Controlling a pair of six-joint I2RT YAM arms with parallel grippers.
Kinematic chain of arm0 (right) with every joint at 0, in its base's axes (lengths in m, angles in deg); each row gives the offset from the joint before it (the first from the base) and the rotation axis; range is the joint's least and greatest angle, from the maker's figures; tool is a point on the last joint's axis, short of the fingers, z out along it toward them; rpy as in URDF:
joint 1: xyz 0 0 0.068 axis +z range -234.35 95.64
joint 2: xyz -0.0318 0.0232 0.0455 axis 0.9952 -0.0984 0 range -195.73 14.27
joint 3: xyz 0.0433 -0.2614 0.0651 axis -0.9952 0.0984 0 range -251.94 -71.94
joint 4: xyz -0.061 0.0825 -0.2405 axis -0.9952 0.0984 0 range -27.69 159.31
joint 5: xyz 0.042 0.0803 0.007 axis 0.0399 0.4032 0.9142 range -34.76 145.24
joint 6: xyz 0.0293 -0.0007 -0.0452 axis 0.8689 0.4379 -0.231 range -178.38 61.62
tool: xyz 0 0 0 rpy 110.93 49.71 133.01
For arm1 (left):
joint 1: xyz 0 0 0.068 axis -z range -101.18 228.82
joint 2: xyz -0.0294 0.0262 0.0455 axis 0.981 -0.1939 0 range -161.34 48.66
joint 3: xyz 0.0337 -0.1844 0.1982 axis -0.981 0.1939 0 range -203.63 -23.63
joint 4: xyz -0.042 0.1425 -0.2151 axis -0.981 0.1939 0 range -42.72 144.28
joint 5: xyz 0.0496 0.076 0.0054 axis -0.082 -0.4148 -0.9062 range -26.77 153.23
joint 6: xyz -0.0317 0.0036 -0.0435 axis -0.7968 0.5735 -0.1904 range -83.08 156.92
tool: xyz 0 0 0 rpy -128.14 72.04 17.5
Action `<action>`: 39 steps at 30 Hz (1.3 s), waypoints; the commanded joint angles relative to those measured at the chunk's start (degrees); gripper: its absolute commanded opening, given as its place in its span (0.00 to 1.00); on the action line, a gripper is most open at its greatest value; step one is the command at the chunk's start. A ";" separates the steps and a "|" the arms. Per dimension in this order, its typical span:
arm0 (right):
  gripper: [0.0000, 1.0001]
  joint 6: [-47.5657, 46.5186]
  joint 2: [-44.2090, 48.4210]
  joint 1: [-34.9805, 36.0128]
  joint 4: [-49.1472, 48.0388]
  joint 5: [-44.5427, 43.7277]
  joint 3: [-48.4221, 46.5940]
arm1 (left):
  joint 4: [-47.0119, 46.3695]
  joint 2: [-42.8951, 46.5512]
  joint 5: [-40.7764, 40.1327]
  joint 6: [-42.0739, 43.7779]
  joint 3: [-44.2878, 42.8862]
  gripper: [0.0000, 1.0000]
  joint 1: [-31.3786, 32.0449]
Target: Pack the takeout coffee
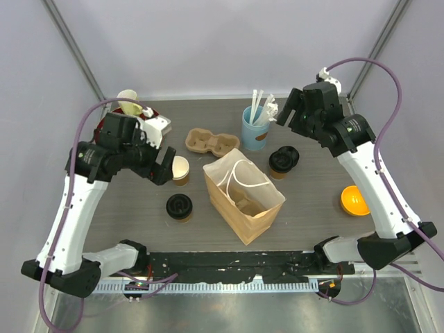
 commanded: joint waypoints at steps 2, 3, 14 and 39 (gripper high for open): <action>0.80 12.36 1.10 -1.20 13.85 0.58 1.84 | -1.22 0.24 3.59 -2.50 5.61 0.89 -0.89; 0.80 12.80 0.58 -1.38 15.08 0.84 2.81 | -1.40 -0.12 3.86 -2.24 5.52 0.90 -0.89; 0.75 10.17 0.22 -13.07 2.28 13.67 18.89 | 1.59 -7.32 -1.23 1.72 -3.26 0.90 -2.56; 0.63 -45.28 -4.34 -3.42 -3.81 28.18 20.40 | 7.30 -11.28 -1.85 6.64 -4.06 0.89 -2.56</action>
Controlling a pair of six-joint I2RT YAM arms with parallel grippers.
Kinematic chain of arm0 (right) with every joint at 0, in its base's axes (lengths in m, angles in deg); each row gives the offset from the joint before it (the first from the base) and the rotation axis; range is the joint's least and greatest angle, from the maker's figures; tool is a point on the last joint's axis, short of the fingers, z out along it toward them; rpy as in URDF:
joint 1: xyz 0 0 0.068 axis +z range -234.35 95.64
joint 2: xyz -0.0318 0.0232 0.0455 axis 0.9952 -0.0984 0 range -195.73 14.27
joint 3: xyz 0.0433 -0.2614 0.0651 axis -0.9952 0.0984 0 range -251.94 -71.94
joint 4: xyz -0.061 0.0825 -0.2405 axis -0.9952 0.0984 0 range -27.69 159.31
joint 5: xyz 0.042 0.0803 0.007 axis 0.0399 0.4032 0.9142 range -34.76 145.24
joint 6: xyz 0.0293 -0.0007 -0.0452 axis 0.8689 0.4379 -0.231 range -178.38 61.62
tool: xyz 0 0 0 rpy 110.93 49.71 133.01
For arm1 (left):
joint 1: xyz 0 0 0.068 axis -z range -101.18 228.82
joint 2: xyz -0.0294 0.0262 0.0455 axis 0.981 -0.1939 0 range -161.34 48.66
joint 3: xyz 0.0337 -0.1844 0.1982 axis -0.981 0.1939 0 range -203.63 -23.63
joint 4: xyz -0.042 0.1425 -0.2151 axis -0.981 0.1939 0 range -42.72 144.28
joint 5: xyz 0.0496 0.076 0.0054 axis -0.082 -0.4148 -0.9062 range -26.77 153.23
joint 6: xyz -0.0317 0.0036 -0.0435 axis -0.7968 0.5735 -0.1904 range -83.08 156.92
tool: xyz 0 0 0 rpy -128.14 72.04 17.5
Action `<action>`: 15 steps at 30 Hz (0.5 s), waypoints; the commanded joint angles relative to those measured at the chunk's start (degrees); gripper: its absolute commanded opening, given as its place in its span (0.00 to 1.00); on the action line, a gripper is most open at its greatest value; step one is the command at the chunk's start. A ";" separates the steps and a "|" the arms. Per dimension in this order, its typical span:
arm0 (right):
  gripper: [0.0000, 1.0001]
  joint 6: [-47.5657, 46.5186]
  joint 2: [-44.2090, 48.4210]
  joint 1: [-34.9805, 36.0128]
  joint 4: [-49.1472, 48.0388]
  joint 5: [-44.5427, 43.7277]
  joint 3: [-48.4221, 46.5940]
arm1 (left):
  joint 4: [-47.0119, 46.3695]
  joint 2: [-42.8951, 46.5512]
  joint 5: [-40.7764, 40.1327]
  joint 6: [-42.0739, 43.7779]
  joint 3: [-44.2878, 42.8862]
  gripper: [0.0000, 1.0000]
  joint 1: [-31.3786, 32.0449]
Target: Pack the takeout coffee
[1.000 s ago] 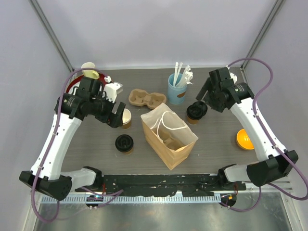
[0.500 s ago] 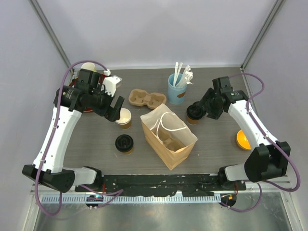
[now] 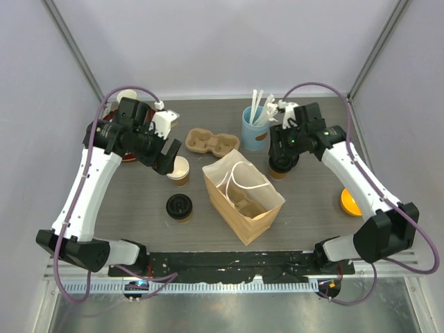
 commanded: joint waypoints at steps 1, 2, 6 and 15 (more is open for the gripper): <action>0.63 -18.73 -4.46 5.32 5.51 1.42 -2.58 | 4.57 -1.68 -0.52 1.53 -1.89 0.89 -0.25; 0.64 -19.35 -4.81 5.67 5.77 0.72 -2.75 | 4.83 -1.95 -0.60 1.53 -2.33 0.89 -0.25; 0.62 -19.88 -7.45 7.61 6.91 -8.13 -4.68 | 5.27 -3.70 -0.52 1.79 -3.83 0.89 -0.25; 0.52 -22.17 -12.63 8.40 7.36 -6.84 -6.00 | 5.19 -3.71 -0.52 1.88 -3.22 0.89 -0.25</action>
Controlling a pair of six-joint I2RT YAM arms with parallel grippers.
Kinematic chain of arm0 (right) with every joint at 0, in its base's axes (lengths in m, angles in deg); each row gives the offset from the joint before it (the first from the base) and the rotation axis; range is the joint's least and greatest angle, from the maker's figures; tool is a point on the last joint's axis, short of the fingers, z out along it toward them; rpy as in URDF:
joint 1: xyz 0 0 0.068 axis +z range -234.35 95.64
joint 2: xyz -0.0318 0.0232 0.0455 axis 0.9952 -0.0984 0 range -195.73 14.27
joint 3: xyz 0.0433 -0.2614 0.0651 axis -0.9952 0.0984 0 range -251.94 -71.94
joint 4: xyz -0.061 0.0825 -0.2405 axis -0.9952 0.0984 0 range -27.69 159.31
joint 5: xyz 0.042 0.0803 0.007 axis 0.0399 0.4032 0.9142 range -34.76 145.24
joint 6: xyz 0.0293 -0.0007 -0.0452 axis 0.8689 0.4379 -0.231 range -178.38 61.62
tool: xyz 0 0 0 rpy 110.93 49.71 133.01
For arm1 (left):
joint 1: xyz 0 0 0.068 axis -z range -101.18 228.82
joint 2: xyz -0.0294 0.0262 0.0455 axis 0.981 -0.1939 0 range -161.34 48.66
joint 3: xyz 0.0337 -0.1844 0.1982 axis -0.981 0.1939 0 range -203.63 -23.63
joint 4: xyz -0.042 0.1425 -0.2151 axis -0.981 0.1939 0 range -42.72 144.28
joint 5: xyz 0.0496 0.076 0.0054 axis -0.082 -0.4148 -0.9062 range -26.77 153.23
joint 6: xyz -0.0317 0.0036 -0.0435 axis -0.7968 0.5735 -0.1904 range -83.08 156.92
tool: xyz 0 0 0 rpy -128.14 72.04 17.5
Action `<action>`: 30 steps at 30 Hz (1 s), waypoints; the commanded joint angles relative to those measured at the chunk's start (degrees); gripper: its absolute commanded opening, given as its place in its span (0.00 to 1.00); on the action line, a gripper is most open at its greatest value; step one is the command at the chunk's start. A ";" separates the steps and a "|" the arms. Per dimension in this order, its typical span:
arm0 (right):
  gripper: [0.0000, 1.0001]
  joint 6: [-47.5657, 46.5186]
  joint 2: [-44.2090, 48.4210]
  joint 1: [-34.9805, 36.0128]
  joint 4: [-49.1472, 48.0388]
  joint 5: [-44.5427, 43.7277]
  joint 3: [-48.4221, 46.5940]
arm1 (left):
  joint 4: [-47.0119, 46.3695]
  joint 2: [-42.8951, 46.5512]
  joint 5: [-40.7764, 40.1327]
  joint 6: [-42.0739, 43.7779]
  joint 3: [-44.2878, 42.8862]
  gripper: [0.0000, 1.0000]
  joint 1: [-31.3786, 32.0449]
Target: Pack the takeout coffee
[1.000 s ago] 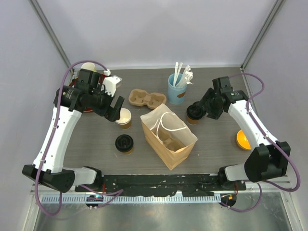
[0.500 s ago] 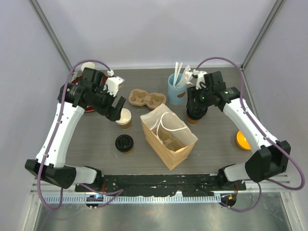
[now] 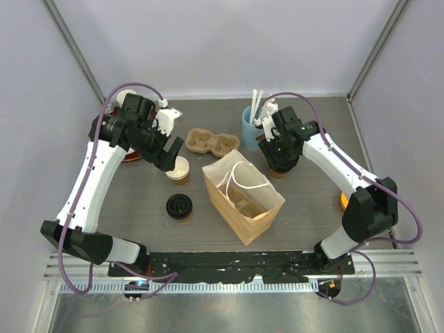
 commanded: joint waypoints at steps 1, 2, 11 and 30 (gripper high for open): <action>0.52 -3.00 -1.91 0.66 0.19 0.02 -3.51 | 5.14 0.90 -0.10 0.61 -1.01 0.89 -0.25; 0.50 -3.18 -2.26 0.92 0.36 0.02 -3.78 | 5.06 1.08 -0.19 0.61 -0.66 0.89 -0.25; 0.41 -4.58 -3.58 1.54 0.98 -2.17 -3.78 | 5.14 2.84 0.43 0.26 1.02 0.89 -0.25; 0.34 -6.61 -4.89 1.63 -1.83 -3.05 -1.14 | 5.76 3.02 1.22 0.26 1.54 0.89 -0.25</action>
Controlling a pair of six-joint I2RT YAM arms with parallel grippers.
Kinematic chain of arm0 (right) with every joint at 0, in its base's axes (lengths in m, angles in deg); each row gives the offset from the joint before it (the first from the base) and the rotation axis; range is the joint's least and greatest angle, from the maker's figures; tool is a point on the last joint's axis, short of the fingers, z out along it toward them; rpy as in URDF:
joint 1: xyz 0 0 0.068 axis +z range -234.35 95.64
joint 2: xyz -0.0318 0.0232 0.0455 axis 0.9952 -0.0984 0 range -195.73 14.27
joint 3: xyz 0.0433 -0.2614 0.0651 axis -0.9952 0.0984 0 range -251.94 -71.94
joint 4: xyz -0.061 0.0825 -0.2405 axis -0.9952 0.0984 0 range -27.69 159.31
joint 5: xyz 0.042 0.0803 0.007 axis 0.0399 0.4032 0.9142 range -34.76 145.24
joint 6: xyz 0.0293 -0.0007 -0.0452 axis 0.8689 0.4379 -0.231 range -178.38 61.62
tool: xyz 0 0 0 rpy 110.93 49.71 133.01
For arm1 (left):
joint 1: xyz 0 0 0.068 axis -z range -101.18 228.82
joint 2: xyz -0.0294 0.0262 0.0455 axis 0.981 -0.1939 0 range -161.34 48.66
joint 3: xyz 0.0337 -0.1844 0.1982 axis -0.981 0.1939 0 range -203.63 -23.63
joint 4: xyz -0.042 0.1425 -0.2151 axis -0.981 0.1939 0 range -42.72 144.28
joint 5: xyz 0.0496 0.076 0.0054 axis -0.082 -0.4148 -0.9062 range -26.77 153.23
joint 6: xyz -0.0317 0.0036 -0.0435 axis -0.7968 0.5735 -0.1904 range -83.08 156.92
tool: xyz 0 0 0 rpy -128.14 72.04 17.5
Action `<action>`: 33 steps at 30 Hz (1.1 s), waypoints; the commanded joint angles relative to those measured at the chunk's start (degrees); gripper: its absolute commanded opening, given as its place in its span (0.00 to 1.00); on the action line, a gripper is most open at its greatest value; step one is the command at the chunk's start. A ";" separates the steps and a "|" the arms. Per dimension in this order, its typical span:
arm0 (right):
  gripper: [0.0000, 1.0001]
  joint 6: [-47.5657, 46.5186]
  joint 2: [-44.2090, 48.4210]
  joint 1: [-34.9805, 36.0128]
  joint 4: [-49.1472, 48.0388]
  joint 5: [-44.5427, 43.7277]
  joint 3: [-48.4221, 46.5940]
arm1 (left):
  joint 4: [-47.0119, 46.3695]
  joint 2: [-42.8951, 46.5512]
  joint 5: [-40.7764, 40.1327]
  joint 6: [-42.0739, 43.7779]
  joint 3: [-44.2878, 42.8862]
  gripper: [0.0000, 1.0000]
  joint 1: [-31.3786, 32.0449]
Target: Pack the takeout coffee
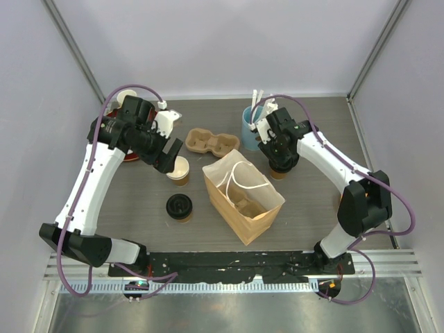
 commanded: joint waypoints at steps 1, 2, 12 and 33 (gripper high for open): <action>0.34 -0.79 -1.05 0.36 -2.16 0.29 0.15 | 5.67 1.83 1.17 0.26 0.45 0.89 -0.25; 0.33 -0.97 -1.23 0.36 -2.07 0.29 -0.12 | 5.67 1.92 1.17 0.26 0.45 0.89 -0.25; 0.14 -1.14 -2.02 0.89 -1.20 2.75 -1.61 | 5.67 1.66 1.96 0.17 0.27 0.89 -0.25; 0.01 15.36 -4.82 0.98 22.94 -3.75 -41.30 | 4.97 0.78 9.86 -0.62 -7.62 0.81 -0.25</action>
